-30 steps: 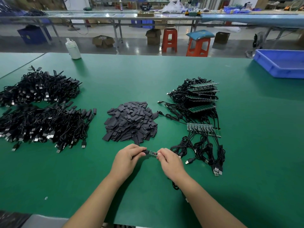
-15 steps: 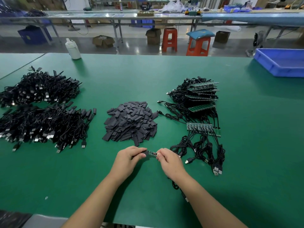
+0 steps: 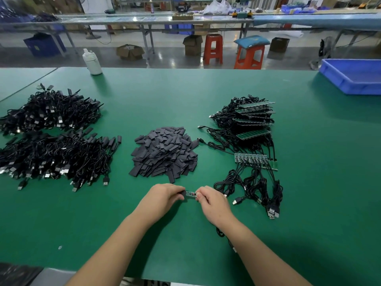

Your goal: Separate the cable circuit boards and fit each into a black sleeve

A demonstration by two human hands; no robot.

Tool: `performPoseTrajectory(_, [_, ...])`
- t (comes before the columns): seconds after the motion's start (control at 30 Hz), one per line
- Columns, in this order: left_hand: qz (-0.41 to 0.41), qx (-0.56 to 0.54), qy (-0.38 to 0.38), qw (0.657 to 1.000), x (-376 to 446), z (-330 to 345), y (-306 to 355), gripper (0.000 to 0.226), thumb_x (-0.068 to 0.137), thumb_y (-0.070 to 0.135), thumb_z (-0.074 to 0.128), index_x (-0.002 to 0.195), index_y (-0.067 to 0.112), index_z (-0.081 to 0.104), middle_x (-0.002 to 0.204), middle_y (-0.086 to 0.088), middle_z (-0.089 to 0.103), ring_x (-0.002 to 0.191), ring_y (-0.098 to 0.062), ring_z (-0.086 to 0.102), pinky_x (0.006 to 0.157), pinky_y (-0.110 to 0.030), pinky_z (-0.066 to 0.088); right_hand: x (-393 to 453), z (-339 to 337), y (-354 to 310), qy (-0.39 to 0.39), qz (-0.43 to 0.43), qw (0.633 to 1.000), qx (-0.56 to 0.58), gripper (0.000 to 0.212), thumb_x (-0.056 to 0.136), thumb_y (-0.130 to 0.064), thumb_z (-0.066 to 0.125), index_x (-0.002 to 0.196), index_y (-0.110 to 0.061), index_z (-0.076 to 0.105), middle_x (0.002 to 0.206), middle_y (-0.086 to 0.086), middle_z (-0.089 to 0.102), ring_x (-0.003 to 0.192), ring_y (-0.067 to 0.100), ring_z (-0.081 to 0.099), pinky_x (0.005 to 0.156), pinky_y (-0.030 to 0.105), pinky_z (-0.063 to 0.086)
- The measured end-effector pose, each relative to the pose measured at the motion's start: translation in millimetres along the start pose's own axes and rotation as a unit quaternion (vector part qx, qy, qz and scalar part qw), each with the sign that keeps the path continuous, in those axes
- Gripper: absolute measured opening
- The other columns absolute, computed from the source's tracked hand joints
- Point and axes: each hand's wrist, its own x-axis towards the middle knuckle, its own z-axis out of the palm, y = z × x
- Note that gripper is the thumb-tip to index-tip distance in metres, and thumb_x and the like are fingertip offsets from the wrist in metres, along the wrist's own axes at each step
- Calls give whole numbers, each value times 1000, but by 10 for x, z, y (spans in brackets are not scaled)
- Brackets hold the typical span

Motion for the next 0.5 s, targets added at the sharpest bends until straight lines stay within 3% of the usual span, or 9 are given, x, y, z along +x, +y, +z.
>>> performPoseTrajectory(0.1, [-32,-52,19,998,-21,-13,-8,20,90,27,70,108,18,75,97,5,76,79,-3,63,77,-12,46,2,-1,-1,0,0,1000,2,23,101,-32,43,84,-30,58,81,-13,57,77,8,54,70,33,45])
performPoseTrajectory(0.27, [-34,-48,22,998,-30,7,-17,18,89,26,72,105,20,76,95,7,76,83,-7,66,79,-14,46,-3,16,9,1,-10,1000,-11,22,100,-33,43,85,-28,58,81,-9,56,76,12,53,63,31,33])
performPoseTrajectory(0.5, [16,15,8,1000,3,12,-5,20,92,22,67,110,17,72,100,3,72,89,-17,65,81,-25,48,6,13,14,1,-3,1000,0,23,100,-33,43,80,-34,54,79,-13,56,76,8,52,64,31,36])
